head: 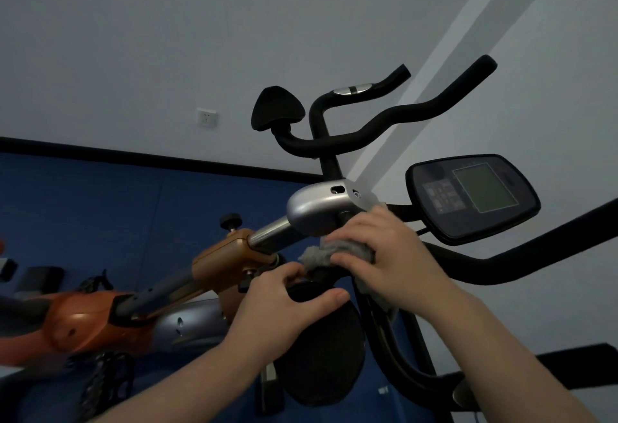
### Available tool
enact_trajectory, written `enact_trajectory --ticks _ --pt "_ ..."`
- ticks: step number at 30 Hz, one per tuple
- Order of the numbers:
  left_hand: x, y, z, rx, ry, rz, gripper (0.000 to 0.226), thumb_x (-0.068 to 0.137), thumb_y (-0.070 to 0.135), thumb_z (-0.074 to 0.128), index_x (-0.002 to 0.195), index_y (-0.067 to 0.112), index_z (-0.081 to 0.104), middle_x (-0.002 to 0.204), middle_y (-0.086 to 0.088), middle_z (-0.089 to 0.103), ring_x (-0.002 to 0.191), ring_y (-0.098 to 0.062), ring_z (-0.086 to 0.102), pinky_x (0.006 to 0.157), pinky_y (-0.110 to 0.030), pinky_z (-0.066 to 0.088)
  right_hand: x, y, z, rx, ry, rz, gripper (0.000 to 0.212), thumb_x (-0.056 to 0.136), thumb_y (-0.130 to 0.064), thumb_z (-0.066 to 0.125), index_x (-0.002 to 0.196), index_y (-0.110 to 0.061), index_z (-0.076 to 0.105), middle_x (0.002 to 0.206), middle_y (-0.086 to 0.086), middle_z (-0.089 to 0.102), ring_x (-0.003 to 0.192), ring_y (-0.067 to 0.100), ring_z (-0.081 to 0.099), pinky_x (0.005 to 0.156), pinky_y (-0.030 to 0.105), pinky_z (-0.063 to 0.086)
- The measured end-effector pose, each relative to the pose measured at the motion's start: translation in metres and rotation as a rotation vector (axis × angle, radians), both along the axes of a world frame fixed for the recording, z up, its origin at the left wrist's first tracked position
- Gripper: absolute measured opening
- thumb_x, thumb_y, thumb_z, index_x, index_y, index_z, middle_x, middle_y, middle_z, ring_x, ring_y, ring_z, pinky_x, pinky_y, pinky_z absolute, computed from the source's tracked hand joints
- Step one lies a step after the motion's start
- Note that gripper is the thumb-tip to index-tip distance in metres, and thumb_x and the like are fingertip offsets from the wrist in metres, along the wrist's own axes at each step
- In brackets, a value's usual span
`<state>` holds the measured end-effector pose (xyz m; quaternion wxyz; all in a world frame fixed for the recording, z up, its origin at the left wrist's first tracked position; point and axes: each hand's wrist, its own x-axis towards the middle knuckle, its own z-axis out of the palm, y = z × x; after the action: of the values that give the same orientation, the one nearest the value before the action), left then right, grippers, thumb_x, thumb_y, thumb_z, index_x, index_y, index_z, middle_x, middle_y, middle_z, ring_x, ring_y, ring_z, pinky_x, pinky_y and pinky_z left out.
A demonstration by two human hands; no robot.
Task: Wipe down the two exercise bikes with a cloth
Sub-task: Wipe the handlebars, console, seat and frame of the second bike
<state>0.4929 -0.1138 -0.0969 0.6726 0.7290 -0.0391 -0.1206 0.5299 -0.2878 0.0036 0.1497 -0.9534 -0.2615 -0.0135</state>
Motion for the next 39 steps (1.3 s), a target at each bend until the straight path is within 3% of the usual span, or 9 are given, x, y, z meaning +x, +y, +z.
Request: enact_trajectory --ticks 3,7,12,16,21,25,31,35,39 --pt "0.0 0.0 0.0 -0.029 0.0 -0.016 0.059 0.05 0.086 0.068 0.098 0.051 0.066 0.094 0.024 0.071 0.086 0.006 0.066 0.073 -0.024 0.054 -0.001 0.003 0.003 -0.048 0.066 0.101 0.033 0.085 -0.042 0.059 0.115 -0.031 0.069 0.104 -0.017 0.061 0.101 0.003 0.048 0.09 0.022 0.041" --pt "-0.001 0.001 0.0 -0.028 0.012 0.004 0.063 0.044 0.09 0.067 0.094 0.051 0.066 0.091 0.025 0.07 0.083 0.007 0.065 0.062 -0.013 0.05 0.009 -0.009 0.01 -0.022 0.01 -0.037 0.027 0.086 -0.038 0.065 0.112 -0.032 0.07 0.102 -0.02 0.063 0.1 0.0 0.047 0.089 0.027 0.043" --pt "-0.001 0.0 0.002 -0.064 -0.012 -0.011 0.055 0.051 0.083 0.07 0.096 0.051 0.067 0.092 0.021 0.072 0.084 0.004 0.067 0.068 -0.02 0.054 -0.001 0.005 0.003 0.008 0.112 0.089 0.028 0.085 -0.041 0.064 0.11 -0.031 0.071 0.101 -0.02 0.061 0.1 0.003 0.049 0.087 0.023 0.042" --pt "-0.001 0.001 0.004 -0.036 -0.003 0.015 0.062 0.043 0.09 0.066 0.092 0.052 0.065 0.089 0.024 0.07 0.081 0.007 0.065 0.062 -0.009 0.048 0.007 -0.005 0.005 0.026 -0.036 -0.106 0.023 0.087 -0.034 0.068 0.108 -0.029 0.072 0.1 -0.017 0.063 0.098 0.003 0.045 0.09 0.031 0.041" --pt "0.0 0.001 0.003 -0.025 -0.017 0.009 0.062 0.044 0.09 0.066 0.091 0.049 0.066 0.088 0.021 0.071 0.081 0.005 0.067 0.062 -0.014 0.05 -0.006 0.003 -0.001 0.108 -0.018 -0.114 0.021 0.083 -0.035 0.072 0.104 -0.03 0.074 0.092 -0.016 0.06 0.096 0.007 0.049 0.088 0.031 0.041" --pt "-0.002 0.001 0.002 0.02 -0.016 0.03 0.061 0.043 0.089 0.066 0.093 0.055 0.064 0.094 0.028 0.067 0.086 0.008 0.063 0.07 -0.018 0.049 -0.004 -0.017 0.005 0.025 -0.171 -0.386 0.021 0.085 -0.035 0.07 0.105 -0.028 0.073 0.092 -0.009 0.061 0.094 0.012 0.049 0.088 0.041 0.042" --pt "0.019 0.012 0.027 0.049 -0.34 0.079 0.041 0.073 0.063 0.065 0.109 0.045 0.061 0.101 0.019 0.06 0.094 -0.005 0.061 0.078 -0.027 0.05 -0.025 0.0 -0.014 0.228 -0.355 -0.645 0.025 0.081 -0.03 0.076 0.105 -0.023 0.074 0.092 -0.01 0.061 0.092 0.012 0.046 0.082 0.038 0.043" --pt "0.044 0.001 0.048 -0.009 -0.337 0.023 0.01 0.092 0.033 0.061 0.098 0.033 0.069 0.091 0.01 0.069 0.087 -0.009 0.066 0.075 -0.033 0.055 -0.03 0.011 -0.018 0.142 -0.371 -0.497 0.027 0.078 -0.026 0.079 0.104 -0.023 0.075 0.09 -0.009 0.063 0.089 0.015 0.05 0.077 0.036 0.043" --pt "0.054 -0.017 0.051 0.046 -0.249 -0.094 0.023 0.097 0.019 0.054 0.093 0.038 0.066 0.088 0.018 0.069 0.084 -0.001 0.064 0.069 -0.02 0.049 -0.038 -0.02 -0.012 0.288 -0.583 -0.898 0.026 0.079 -0.023 0.079 0.105 -0.021 0.075 0.089 -0.01 0.063 0.089 0.009 0.042 0.077 0.038 0.045"
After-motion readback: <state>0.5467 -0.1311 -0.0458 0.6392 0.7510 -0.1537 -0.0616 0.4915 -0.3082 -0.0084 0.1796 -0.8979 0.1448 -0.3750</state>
